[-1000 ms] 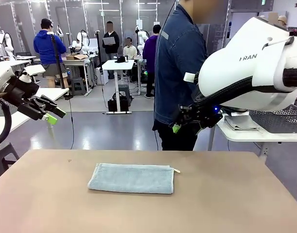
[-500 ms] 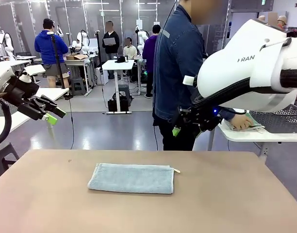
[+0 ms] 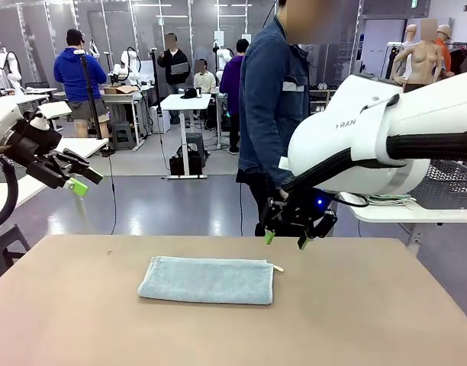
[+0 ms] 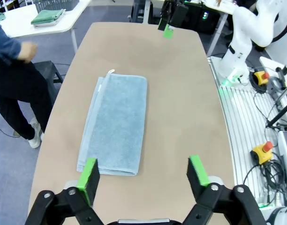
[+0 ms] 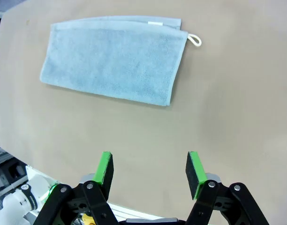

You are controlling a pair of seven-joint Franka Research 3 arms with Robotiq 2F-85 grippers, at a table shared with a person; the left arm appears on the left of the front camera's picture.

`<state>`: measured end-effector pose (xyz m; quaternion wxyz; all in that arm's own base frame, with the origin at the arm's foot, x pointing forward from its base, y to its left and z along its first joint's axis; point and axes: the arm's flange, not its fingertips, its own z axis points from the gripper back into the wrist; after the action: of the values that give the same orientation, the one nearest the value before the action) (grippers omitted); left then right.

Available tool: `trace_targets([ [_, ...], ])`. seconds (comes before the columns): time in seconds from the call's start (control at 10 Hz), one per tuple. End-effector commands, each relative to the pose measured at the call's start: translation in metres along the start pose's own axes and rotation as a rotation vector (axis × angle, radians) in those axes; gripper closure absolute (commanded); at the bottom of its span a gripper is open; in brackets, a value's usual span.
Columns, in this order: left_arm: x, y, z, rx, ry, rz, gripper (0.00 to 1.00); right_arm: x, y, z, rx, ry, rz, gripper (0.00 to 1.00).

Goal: Fold the towels and place them in the basket.
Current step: When a person lays out a Towel with hook on the table, fold it in half twice.

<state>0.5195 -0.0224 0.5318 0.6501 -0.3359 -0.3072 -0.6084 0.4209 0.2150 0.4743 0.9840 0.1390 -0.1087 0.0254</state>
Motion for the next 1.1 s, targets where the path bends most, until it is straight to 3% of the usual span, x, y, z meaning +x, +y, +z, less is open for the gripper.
trace_targets([
  [0.0, 0.000, 0.002, -0.001, 0.006, 0.001, -0.005, 0.00, 0.006, 0.007, -0.010, -0.016, 0.018, -0.073, 0.22],
  [1.0, 0.000, 0.000, 0.000, 0.000, 0.000, 0.000, 0.00, 0.015, 0.020, -0.131, -0.126, -0.011, -0.151, 0.22],
])
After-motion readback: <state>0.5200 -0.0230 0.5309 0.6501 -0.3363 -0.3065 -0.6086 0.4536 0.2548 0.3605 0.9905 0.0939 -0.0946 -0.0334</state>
